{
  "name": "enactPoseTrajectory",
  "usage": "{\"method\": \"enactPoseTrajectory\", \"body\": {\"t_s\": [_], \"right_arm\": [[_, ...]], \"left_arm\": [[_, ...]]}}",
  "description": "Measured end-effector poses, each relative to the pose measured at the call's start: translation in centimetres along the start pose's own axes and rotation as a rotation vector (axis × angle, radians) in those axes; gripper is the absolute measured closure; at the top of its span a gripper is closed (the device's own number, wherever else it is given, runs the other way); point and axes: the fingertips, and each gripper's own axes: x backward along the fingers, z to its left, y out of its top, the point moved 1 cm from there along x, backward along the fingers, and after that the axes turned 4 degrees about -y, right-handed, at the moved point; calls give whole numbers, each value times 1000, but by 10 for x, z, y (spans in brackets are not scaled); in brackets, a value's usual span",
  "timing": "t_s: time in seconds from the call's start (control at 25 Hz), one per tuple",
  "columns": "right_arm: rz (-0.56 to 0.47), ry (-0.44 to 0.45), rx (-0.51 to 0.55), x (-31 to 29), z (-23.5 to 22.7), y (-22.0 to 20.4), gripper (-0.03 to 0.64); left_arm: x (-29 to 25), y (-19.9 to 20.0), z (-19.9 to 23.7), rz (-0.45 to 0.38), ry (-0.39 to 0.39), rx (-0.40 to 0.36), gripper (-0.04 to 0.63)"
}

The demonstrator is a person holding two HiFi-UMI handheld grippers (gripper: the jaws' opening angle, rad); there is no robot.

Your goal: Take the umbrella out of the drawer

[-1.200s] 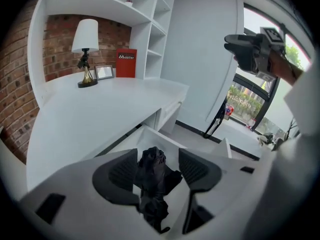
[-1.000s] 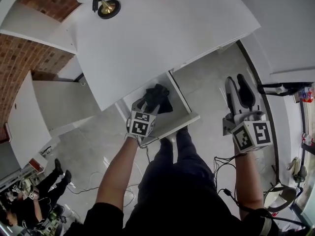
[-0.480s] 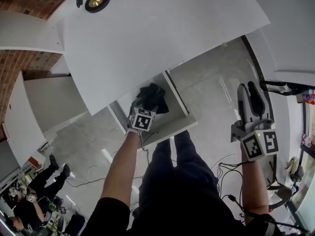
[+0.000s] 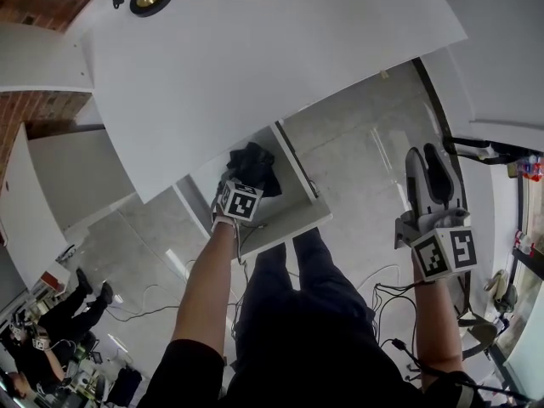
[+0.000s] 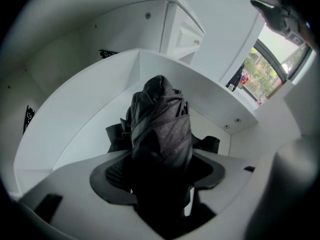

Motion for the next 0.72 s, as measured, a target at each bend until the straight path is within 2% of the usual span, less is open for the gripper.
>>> {"method": "enactPoseTrajectory", "body": {"t_s": [0.08,0.24,0.44,0.72], "right_arm": [[0,5,2,1,1,1,487],[-11,12,3,6,7,5,499],[-27,15,6,13,22,9,506],[-52,20,1,27,48,17,514]], "left_arm": [[3,1,-1,1,1,-11,316],[13,2,-6,-34,-4,-56,339],[37,3,-15,-119,-3,-111,345],[90,8,-20,-274,18,-105,350]]}}
